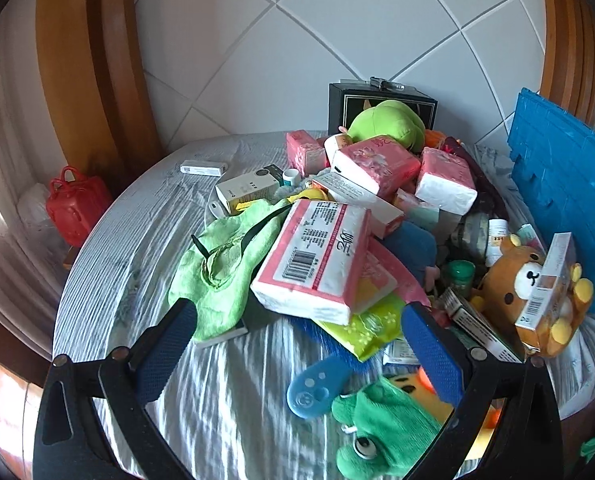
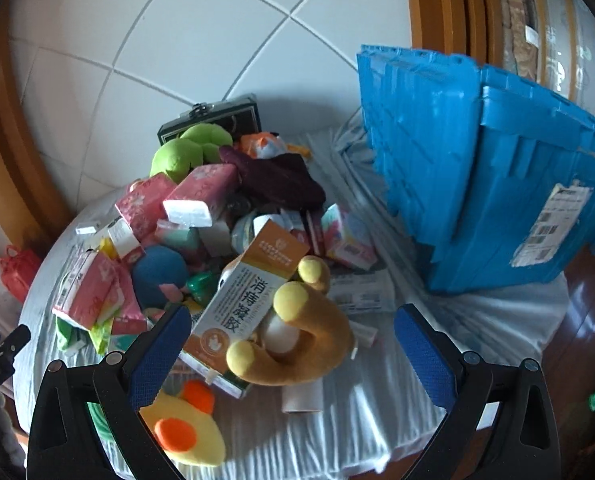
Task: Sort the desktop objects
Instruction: 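Move both tools toward the pile of items on the table, then grasp pink tissue pack with left tool while right tool grasps white medicine box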
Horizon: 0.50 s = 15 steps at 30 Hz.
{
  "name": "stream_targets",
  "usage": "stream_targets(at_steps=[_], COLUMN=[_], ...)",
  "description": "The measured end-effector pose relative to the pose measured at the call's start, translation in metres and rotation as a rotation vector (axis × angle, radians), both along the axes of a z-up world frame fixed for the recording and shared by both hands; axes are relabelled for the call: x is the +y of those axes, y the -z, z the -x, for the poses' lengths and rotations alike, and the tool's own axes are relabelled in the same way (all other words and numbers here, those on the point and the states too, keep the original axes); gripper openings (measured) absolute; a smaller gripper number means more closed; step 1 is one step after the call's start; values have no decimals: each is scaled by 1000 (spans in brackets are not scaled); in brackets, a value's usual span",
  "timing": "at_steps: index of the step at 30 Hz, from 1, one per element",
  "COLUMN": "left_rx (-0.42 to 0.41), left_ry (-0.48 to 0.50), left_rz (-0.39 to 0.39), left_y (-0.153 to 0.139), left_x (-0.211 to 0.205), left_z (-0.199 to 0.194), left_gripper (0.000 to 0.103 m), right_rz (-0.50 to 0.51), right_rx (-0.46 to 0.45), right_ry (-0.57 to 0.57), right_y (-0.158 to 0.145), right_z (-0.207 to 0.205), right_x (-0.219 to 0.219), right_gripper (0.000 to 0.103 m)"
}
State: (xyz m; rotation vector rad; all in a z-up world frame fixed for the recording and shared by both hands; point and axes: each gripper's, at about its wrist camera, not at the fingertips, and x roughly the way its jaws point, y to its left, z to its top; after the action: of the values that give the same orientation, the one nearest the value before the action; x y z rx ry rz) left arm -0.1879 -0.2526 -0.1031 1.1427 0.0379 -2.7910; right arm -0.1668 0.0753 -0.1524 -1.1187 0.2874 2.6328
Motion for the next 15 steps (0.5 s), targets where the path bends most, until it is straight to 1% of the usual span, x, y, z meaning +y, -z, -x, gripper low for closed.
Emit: stream_targets(at_steps=[1,3,5,7,9,12,15], left_rx=[-12,-33,-52,-74,-120,-186,-236], left_ry=[15,38,58,77,99,120,146], left_rz=[-1,-3,-10,-20,-11,25,-14], left_y=[3,7,11,17,26,45,60], left_x=[-3,-8,-11,-13,-12,-6,-3], left_z=[11,31,50,69,88,110,124], left_gripper=[103,103,103,103,103,103,103], right_rz=[10,17,35,72,82,53,13], right_rx=[-14,-48,-73,-99,-126,-169,-208], right_ry=[7,20,31,30,39,59,84], right_y=[3,10,14,19,26,32,38], right_z=[7,23,31,42,52,64,74], right_x=[-3,-8,-12,-13,-14,-14,-13], right_gripper=[99,86,81,81,79,79,79])
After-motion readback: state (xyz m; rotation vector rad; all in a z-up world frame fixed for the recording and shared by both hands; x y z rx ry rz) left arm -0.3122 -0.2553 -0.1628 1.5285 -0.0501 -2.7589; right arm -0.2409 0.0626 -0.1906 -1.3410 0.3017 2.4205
